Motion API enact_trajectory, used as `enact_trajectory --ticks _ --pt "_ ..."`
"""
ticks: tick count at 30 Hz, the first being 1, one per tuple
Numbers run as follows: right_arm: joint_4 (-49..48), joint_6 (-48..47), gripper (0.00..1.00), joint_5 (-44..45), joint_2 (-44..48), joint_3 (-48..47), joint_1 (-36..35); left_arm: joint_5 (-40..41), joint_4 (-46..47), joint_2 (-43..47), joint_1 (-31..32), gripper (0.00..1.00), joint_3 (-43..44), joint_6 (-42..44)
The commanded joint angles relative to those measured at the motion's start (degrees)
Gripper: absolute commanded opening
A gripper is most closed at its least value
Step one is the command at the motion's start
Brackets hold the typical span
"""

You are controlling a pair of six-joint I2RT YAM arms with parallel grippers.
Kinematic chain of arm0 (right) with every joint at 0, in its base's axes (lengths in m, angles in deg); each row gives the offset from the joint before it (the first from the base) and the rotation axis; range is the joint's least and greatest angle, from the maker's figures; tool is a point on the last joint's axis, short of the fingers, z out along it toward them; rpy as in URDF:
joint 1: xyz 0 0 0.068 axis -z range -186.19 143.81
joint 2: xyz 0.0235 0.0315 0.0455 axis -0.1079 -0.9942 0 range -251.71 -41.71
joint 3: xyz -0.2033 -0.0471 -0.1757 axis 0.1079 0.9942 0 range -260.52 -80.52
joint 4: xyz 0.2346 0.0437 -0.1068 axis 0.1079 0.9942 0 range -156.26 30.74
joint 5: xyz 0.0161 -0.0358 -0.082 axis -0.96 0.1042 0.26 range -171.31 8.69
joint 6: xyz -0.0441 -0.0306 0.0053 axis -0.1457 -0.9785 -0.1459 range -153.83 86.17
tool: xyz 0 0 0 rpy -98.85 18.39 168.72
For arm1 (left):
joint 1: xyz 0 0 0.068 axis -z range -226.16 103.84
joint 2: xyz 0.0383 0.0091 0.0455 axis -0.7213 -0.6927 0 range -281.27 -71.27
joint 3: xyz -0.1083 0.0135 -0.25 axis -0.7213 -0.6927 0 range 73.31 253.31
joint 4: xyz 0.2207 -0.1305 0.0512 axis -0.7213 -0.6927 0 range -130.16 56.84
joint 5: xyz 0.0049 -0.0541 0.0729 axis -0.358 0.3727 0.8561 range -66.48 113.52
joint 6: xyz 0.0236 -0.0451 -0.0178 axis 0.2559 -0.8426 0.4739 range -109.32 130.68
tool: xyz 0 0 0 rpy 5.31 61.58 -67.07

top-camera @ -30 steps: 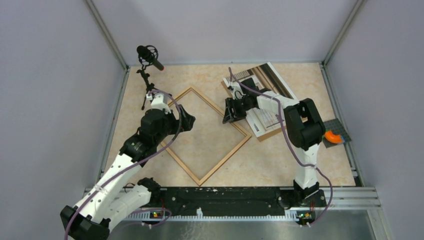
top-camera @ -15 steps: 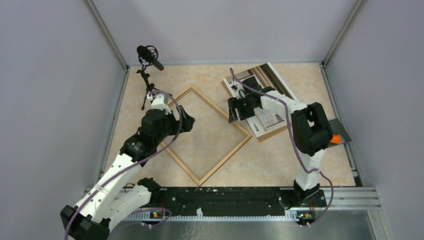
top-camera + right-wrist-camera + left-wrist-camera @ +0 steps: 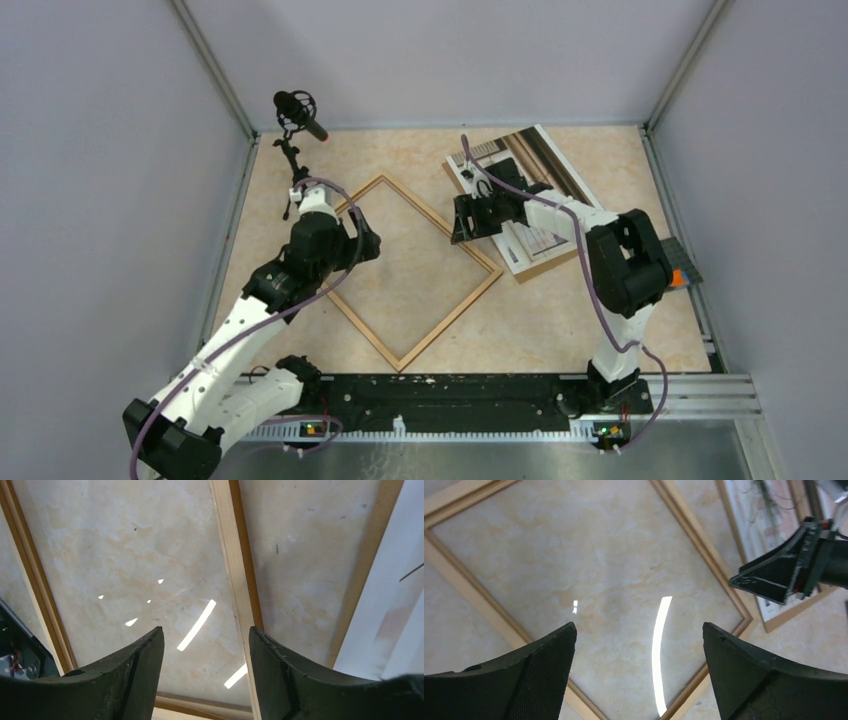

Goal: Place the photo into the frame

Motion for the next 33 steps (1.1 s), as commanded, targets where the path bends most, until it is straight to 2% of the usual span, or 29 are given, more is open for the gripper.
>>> enact_trajectory --ticks 1,13,18,27,33 --pt "-2.46 0.35 0.61 -2.98 -1.88 -2.21 -0.81 9.56 -11.72 -1.7 -0.18 0.99 -0.64 -11.26" --pt "-2.34 0.45 0.56 -4.42 -3.89 -1.53 -1.4 5.14 -4.32 4.48 -0.15 0.98 -19.23 -25.26" --pt "-2.81 0.71 0.56 -3.98 -4.81 -0.42 -1.87 1.76 3.58 4.28 -0.14 0.98 -24.67 -25.76" --pt "-3.54 2.31 0.56 -7.05 -3.39 0.5 -1.96 0.05 7.75 1.9 -0.14 0.98 -26.41 -24.47" --pt "-0.57 5.24 0.57 1.38 5.62 4.96 -1.29 0.28 6.94 2.11 -0.19 0.98 -25.78 -24.17"
